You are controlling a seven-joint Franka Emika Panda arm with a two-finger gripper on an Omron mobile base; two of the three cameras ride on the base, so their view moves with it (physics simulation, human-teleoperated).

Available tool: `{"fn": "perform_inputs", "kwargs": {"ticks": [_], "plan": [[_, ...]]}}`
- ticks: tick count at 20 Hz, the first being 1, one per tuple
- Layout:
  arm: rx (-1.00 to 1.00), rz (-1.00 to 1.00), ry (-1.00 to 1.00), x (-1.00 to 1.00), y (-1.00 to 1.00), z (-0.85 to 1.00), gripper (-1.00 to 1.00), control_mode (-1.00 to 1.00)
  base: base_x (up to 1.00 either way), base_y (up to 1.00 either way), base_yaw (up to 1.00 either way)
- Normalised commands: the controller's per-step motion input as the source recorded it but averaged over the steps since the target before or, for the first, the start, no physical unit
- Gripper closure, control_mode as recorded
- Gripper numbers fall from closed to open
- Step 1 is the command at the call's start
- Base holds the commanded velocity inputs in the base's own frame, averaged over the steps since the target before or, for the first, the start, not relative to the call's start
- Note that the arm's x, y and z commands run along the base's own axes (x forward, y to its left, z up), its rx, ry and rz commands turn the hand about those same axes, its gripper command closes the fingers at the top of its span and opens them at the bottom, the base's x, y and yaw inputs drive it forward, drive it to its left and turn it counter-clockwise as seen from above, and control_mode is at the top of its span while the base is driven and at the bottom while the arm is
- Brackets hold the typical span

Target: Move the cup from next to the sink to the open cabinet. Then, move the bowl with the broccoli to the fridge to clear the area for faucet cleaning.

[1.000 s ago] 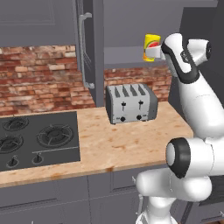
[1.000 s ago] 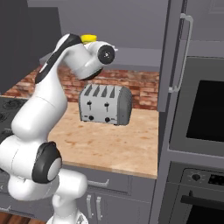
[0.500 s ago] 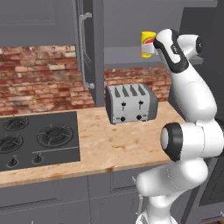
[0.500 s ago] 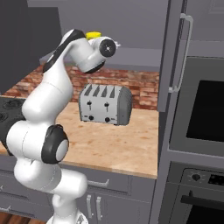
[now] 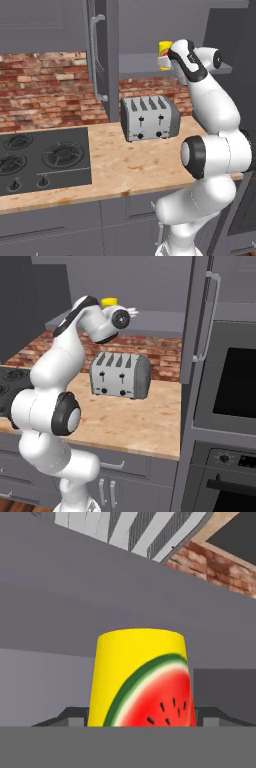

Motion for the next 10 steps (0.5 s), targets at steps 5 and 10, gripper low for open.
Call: {"fn": "perform_inputs", "kwargs": {"ticks": [5, 10], "plan": [[0.00, -0.09, 0.00, 0.53, 0.00, 0.00, 1.00, -1.00, 0.00, 0.00, 0.00], [0.00, -0.13, 0.00, 0.55, 0.00, 0.00, 1.00, -1.00, 0.00, 0.00, 0.00]]}}
